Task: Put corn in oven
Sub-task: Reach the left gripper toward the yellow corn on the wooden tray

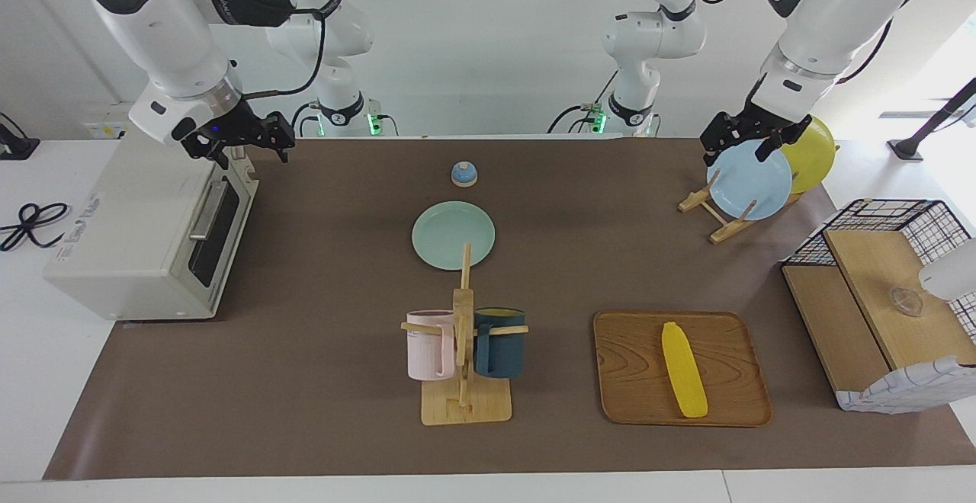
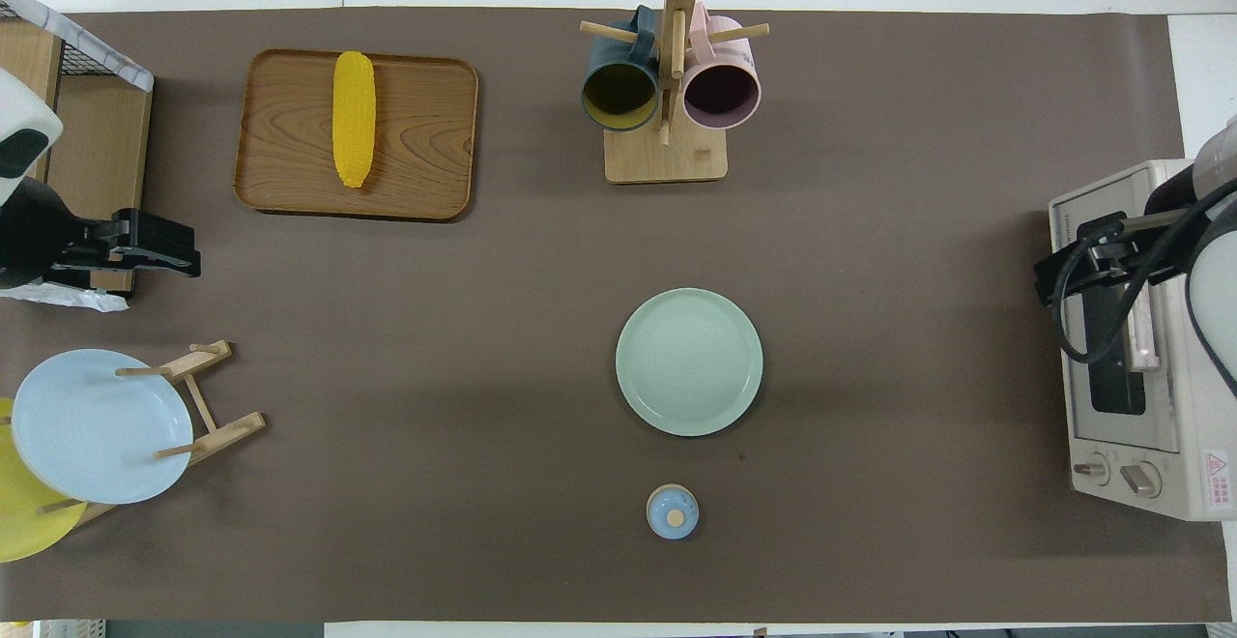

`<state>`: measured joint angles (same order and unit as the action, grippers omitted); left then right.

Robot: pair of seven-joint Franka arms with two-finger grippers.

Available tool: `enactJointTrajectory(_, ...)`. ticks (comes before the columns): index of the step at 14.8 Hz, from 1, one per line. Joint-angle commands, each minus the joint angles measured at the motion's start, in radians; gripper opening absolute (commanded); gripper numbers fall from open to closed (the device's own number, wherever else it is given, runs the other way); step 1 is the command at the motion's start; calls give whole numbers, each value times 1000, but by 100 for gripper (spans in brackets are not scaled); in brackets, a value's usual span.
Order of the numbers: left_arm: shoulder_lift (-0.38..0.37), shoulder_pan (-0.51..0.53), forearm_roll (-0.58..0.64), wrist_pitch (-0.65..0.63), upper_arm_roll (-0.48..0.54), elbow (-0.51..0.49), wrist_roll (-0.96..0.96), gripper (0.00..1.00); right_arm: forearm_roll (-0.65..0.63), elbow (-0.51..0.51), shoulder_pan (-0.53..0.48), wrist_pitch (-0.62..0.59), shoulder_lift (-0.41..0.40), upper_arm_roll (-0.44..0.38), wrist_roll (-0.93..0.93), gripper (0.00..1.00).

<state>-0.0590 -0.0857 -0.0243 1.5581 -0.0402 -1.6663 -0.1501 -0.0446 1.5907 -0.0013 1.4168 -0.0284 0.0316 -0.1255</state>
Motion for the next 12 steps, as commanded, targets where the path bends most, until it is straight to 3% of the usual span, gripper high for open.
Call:
enactJointTrajectory(1,-18,0,9,14,-4,-13,-8,100,-3,12,-6,1,15,5,7,100)
enactJointTrajectory(8,-19,0,9,22,-4,-15,-9,100,-3,12,-6,2,15,5,7,100)
enactJointTrajectory(12,-7,0,9,108,-6,-23,-8,100,-3,11,-6,2,15,5,0,100)
